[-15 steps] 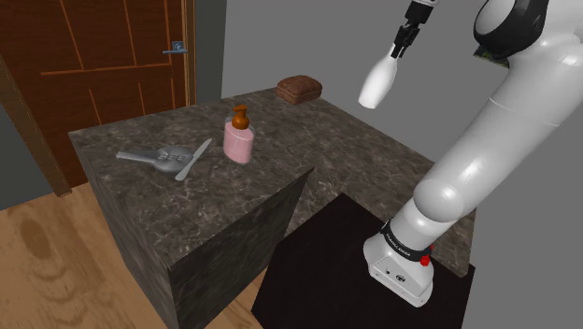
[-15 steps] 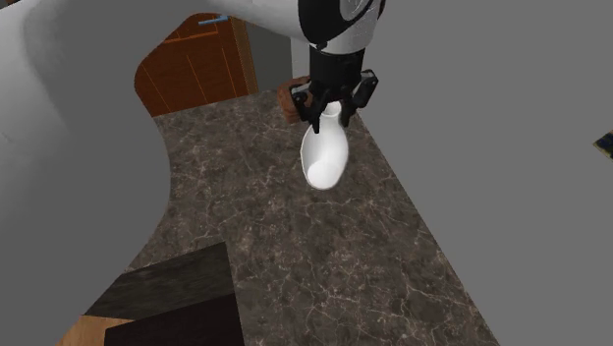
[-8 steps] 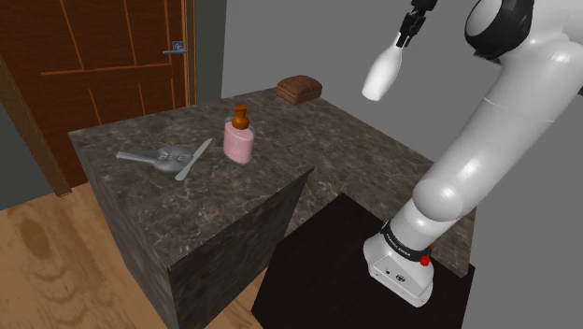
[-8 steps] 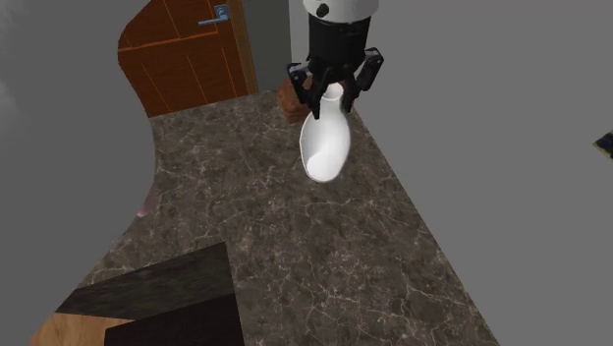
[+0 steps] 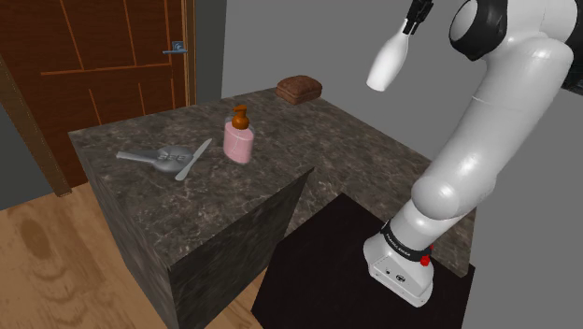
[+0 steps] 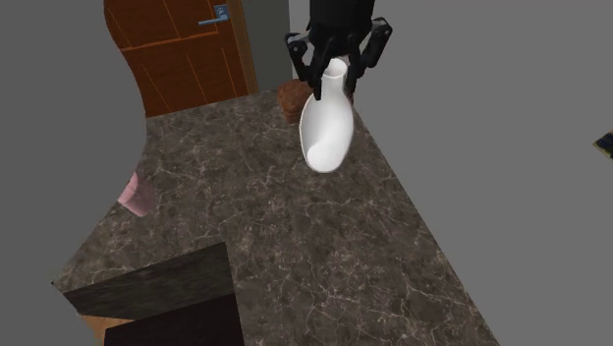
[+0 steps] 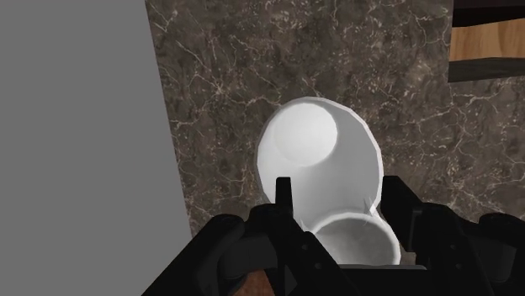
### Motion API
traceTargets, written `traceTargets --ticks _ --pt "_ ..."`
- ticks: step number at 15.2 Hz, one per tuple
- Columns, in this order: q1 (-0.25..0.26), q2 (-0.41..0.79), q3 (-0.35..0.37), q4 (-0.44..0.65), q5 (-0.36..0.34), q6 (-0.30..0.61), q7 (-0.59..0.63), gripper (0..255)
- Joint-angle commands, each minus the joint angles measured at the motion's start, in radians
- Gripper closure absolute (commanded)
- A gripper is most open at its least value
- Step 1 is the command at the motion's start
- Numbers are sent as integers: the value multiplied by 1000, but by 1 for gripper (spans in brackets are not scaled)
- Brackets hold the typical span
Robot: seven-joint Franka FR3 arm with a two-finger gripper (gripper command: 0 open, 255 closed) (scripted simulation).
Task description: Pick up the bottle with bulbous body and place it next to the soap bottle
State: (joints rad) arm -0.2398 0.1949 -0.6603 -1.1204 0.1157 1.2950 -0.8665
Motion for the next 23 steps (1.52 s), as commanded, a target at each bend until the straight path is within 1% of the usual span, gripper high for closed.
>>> traceTargets --ticks 1,4,6,7,9,10,13,15,17,20,23 --pt "-24 36 -5 73 26 -44 -12 255" --pt "-71 96 -9 201 71 -120 -27 255" --pt "-119 148 -8 312 113 -183 -36 255" --pt "-132 161 -7 339 123 -198 -37 255" --pt "-9 44 -5 174 36 -136 21 255" --pt "39 -5 3 112 0 -115 53 255" --pt "145 -132 46 -32 -89 -75 159 255" --pt "195 -202 84 -105 -133 -60 230 255" --pt "232 -261 126 -166 -166 -51 299 255" --pt "274 -334 190 -240 -197 -44 398 255" --pt "307 -389 252 -298 -213 -42 491 255"
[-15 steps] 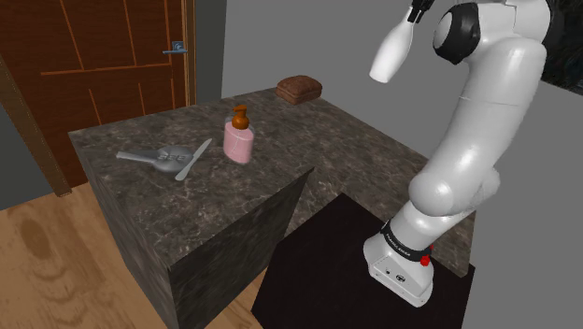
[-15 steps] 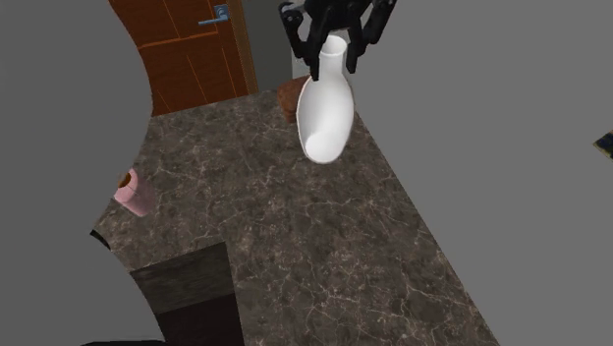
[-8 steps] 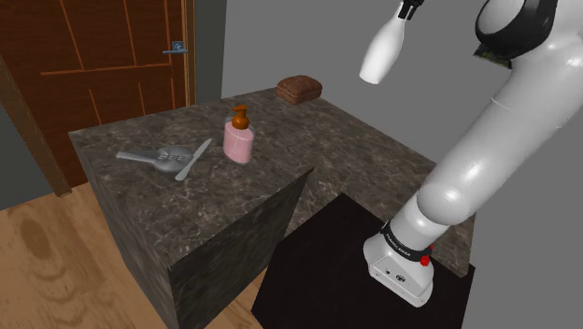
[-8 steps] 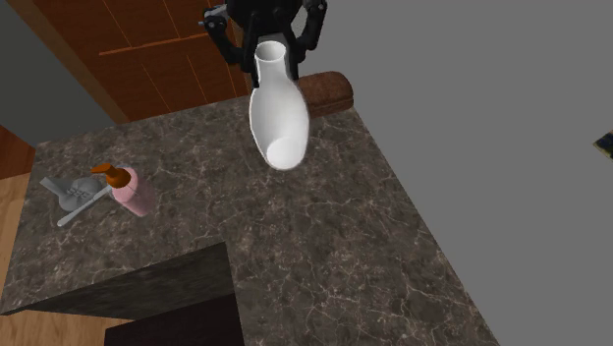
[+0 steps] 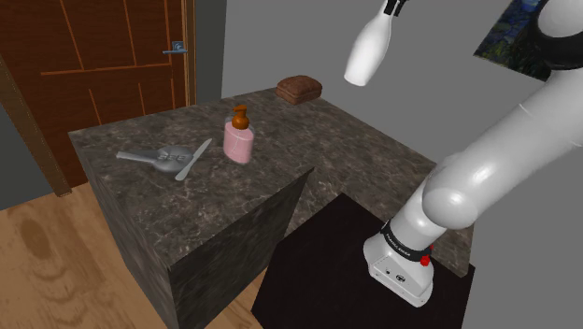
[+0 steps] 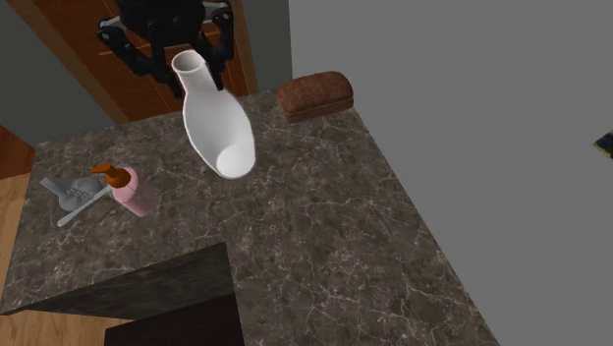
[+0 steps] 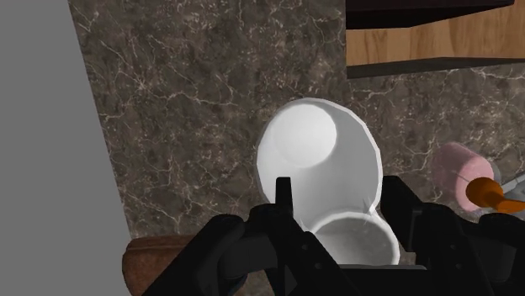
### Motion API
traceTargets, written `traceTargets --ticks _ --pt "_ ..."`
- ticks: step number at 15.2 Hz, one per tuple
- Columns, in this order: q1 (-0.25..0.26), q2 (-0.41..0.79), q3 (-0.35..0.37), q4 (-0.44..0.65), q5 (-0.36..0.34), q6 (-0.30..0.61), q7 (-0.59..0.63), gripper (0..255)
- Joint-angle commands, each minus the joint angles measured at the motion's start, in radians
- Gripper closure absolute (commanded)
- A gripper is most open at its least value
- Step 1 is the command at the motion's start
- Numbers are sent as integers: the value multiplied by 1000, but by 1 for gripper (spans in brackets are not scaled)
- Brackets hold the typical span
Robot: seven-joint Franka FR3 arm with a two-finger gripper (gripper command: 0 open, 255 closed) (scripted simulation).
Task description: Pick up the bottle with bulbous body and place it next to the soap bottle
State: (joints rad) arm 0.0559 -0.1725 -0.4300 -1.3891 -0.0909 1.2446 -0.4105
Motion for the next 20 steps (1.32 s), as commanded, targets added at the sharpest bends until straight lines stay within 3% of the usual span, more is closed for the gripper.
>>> traceTargets --ticks 1,10,20 --pt "21 -36 42 -45 -9 9 65 255" --pt "100 -107 212 -126 9 5 321 255" --pt "185 -69 381 -94 58 -1 584 255"
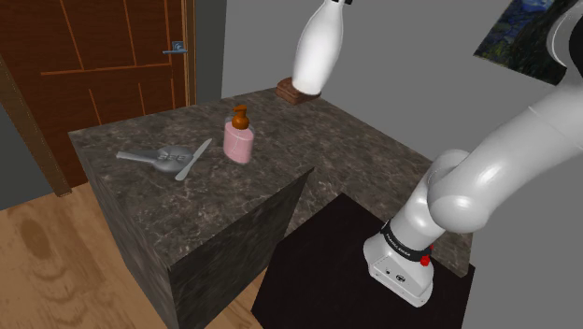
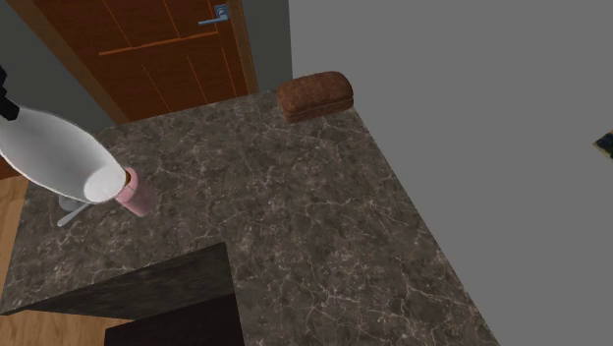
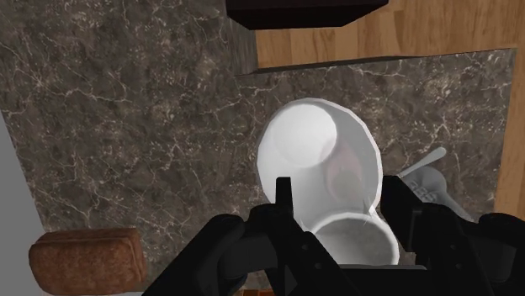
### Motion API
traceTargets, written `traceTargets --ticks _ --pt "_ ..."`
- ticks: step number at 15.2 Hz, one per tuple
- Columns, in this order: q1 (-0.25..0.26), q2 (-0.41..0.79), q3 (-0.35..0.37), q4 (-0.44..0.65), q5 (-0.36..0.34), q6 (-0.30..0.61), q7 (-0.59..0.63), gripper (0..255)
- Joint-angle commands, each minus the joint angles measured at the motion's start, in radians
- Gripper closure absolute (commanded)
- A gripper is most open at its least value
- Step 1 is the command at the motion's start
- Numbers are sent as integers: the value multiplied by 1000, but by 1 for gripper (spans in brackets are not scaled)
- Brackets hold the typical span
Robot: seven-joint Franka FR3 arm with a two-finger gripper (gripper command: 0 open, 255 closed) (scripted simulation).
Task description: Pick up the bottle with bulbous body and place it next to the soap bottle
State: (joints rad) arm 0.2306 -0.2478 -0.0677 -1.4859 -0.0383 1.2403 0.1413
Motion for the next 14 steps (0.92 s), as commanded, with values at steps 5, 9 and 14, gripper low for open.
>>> traceTargets --ticks 5,9,14 --pt "55 68 98 68 23 -3 160 255" --pt "75 83 129 53 28 26 212 255" --pt "75 39 128 -68 31 104 211 255"
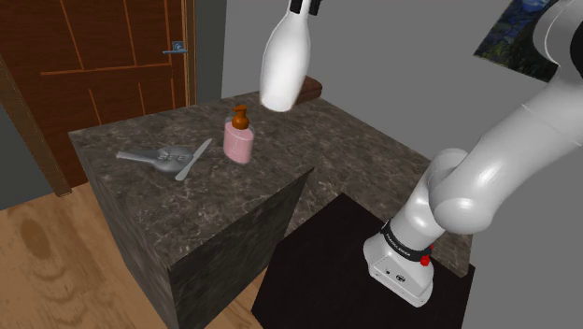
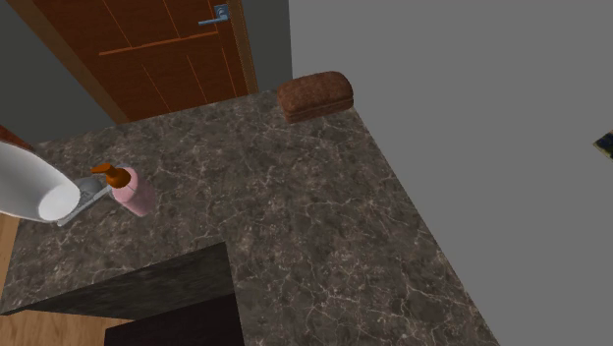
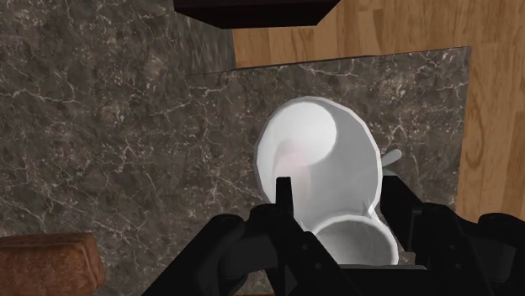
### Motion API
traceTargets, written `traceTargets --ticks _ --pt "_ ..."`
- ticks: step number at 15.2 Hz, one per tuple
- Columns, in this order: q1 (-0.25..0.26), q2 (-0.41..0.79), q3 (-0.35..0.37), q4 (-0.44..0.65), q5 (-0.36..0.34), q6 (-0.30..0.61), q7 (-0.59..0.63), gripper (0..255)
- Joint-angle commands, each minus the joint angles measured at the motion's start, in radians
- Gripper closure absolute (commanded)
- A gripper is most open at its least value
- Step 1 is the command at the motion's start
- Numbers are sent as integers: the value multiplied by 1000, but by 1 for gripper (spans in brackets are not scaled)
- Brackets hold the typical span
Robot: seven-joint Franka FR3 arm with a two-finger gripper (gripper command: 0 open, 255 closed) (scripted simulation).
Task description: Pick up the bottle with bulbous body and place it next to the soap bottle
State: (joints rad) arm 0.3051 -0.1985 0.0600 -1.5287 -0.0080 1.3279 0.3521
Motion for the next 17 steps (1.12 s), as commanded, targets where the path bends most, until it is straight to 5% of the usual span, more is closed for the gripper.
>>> traceTargets --ticks 1,17 --pt "0 -18 0 -48 1 32 1 255" --pt "1 -100 -2 -357 6 258 0 255"
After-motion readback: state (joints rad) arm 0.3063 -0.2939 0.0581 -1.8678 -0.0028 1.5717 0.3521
